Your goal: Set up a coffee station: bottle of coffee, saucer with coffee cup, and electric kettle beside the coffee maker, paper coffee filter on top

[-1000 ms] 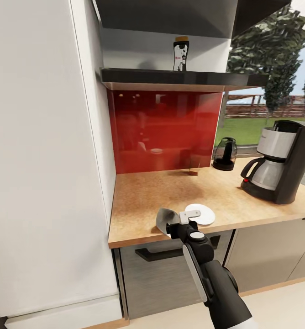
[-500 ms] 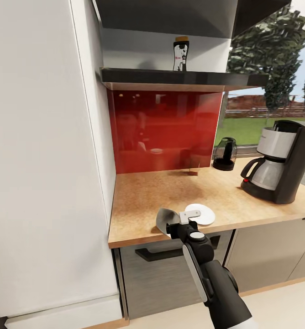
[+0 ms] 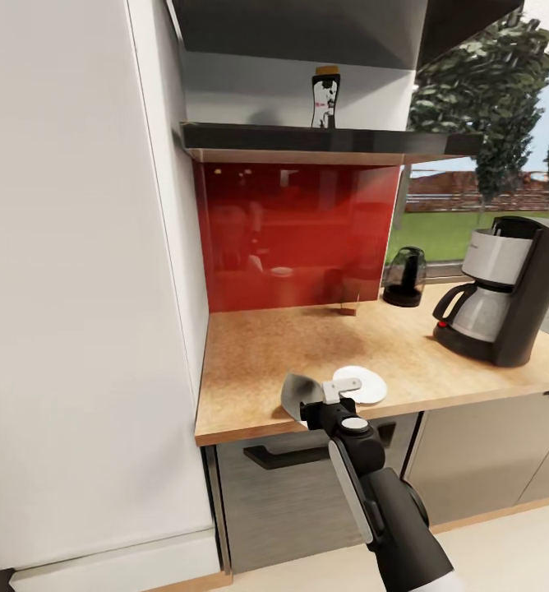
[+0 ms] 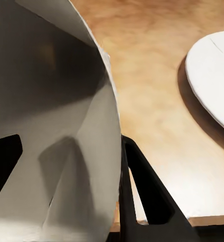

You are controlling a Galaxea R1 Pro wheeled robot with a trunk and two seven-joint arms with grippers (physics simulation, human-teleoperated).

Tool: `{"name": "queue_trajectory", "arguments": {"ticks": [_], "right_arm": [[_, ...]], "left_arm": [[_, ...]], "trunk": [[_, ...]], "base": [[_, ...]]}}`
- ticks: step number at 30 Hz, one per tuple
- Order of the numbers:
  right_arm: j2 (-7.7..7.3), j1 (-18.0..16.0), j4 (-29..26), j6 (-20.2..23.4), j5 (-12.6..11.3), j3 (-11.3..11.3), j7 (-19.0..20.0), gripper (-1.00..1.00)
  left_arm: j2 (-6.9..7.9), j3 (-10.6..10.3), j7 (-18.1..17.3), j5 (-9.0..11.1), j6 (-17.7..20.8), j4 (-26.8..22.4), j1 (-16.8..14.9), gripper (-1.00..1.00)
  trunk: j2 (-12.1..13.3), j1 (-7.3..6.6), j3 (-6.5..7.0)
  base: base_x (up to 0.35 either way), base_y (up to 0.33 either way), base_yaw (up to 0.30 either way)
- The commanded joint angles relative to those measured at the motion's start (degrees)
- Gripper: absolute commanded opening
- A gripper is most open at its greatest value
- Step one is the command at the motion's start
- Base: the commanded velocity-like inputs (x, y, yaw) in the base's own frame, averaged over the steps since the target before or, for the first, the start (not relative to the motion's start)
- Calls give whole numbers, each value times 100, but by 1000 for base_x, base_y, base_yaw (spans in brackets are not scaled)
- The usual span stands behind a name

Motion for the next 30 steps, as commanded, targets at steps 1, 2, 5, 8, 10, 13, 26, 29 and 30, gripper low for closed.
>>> {"name": "queue_trajectory", "arguments": {"ticks": [1, 2, 5, 8, 10, 13, 26, 29, 30], "right_arm": [[0, -1, 37, 39, 19, 5, -10, -100], [0, -1, 37, 39, 19, 5, -10, -100], [0, -1, 35, 39, 15, 5, -10, -100], [0, -1, 22, 39, 12, 5, -10, -100], [0, -1, 4, 39, 11, -9, -10, -100], [0, -1, -15, 39, 11, -18, -10, -100], [0, -1, -28, 39, 10, -13, -10, -100], [0, -1, -33, 39, 3, -5, -10, -100], [0, -1, -33, 39, 3, -5, -10, -100]], "left_arm": [[1, 16, 2, 4, -12, -4, 0, 100], [3, 16, 4, 3, -12, -4, 0, 100], [7, 16, 3, 8, -10, -5, 0, 100], [6, 16, 3, 10, -11, -7, 0, 100], [7, 16, 3, 10, -12, -5, 0, 100], [8, 16, 1, 9, -12, -4, 0, 100], [9, 16, -3, 10, -12, -4, 0, 100], [3, 16, -1, 10, -7, -4, 0, 100], [4, 16, 0, 10, -8, -4, 0, 100]], "trunk": [[-3, -1, -6], [-3, -1, -6], [-3, -1, -6], [-3, -1, -6], [-3, -1, -6], [-3, -1, -6], [-3, -1, -6], [-3, -1, -6], [-3, -1, -6]], "base": [[-135, 0, 0], [-96, 0, 0], [-42, 0, 0], [-11, 0, 0], [-3, 0, 0], [0, 0, 0], [0, 0, 0], [-17, 0, 0], [-57, 0, 0]]}}
